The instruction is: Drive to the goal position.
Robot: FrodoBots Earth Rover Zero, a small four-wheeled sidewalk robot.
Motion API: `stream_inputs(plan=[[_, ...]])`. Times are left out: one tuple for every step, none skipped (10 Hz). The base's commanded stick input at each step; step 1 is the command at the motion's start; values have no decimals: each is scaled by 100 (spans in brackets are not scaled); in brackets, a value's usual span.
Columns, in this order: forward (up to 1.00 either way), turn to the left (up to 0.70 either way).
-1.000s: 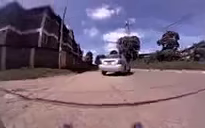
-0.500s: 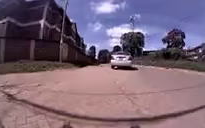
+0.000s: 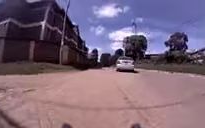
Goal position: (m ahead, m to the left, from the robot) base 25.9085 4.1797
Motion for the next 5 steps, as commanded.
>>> stream_inputs(plan=[[100,0],[100,0],[100,-10],[100,-8],[100,0]])
